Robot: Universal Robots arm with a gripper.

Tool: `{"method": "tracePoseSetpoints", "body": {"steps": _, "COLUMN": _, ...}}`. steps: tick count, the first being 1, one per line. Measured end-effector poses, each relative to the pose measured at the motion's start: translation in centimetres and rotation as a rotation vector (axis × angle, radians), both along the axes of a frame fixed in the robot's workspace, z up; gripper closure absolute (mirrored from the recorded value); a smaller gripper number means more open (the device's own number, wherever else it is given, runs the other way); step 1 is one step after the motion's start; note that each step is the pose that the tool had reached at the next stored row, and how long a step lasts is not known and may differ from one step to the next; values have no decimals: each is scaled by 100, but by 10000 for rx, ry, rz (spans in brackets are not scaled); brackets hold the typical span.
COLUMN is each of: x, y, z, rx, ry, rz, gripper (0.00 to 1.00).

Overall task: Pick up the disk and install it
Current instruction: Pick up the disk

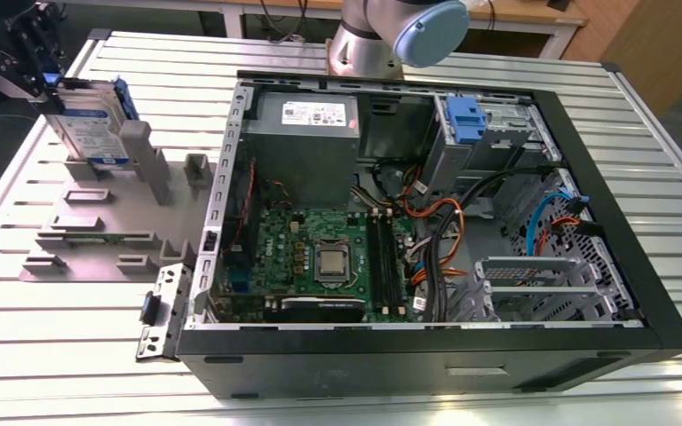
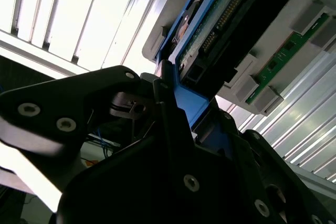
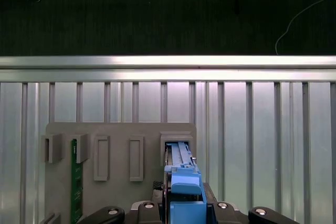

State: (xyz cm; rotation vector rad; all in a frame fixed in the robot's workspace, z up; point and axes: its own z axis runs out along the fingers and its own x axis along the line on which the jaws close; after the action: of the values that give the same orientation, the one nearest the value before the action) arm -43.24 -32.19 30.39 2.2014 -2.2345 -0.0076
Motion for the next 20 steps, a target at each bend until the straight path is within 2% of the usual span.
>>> {"method": "tracePoseSetpoints", "body": {"steps": 8, "x": 0, "y": 0, "z": 48, "rx": 0, "ry": 0, "rz": 0, "gripper": 64}}
{"method": "tracePoseSetpoints", "body": {"steps": 20, "x": 0, "y": 0, "z": 61, "rx": -1, "ry": 2, "rz": 0, "gripper": 64}}
